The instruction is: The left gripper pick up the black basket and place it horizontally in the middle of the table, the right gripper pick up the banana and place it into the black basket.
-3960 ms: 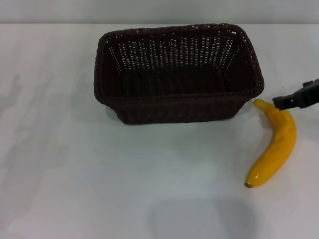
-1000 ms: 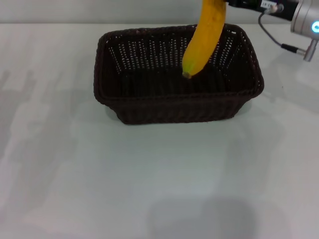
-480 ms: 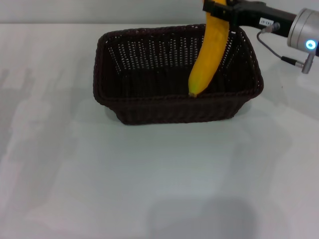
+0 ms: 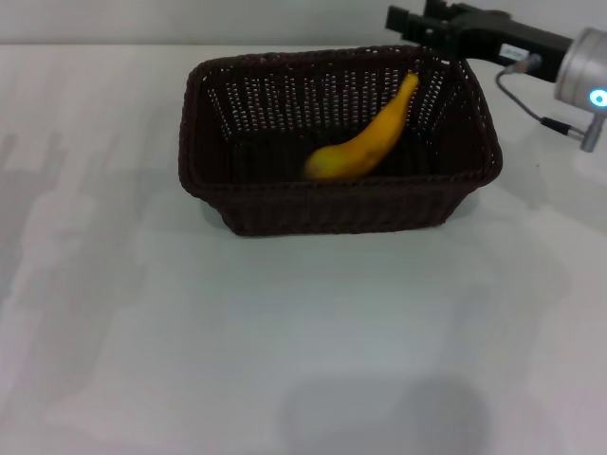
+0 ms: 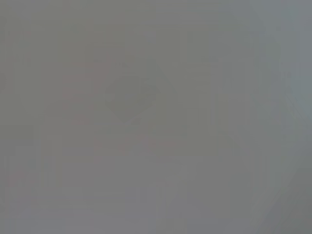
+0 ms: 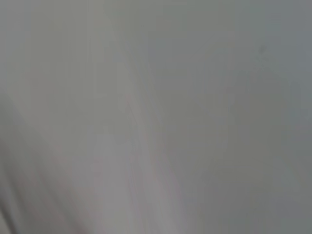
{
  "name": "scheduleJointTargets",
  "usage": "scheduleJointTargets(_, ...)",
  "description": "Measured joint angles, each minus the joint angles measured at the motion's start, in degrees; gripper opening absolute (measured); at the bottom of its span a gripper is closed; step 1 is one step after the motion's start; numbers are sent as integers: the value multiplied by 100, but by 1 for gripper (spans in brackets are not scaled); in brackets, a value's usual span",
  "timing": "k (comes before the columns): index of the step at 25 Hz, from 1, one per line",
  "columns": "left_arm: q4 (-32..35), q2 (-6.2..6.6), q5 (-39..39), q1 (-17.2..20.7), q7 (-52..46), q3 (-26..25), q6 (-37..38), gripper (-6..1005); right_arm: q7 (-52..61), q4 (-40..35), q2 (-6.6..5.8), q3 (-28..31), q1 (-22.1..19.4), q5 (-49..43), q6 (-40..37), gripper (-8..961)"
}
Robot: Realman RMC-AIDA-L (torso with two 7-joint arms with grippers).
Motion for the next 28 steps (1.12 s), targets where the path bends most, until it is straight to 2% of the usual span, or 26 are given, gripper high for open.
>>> scheduleJointTargets(3,7,0,2,13,1,0,-2,721,-319,-4,-17,29,-261,620,201,769)
scheduleJointTargets(8,8,5,3,30,22,-10,68,721,-1496,100,-6,304,-807,1758,706,765)
scheduleJointTargets(15,6,9,8,69,101,-4,105,722,-4348,1317,-16,497,-1288,3460,1676,762)
scheduleJointTargets(19,6,-3,-12,158,436,-1,66,722,-5867,2040,1,1021,-1421,3586,2061,764)
scheduleJointTargets(23,-15,-21,24,199,915,10,-69,723,-6890,2635,11,1517,-1475,3594,2155,766)
scheduleJointTargets(26,-128,-18,51,205,1145,18,-232,723,-7120,2855,15,1722,-1473,3596,2153,768)
scheduleJointTargets(28,-170,-14,48,197,1166,16,-239,767,-7149,2988,11,1827,-1469,3596,2139,769)
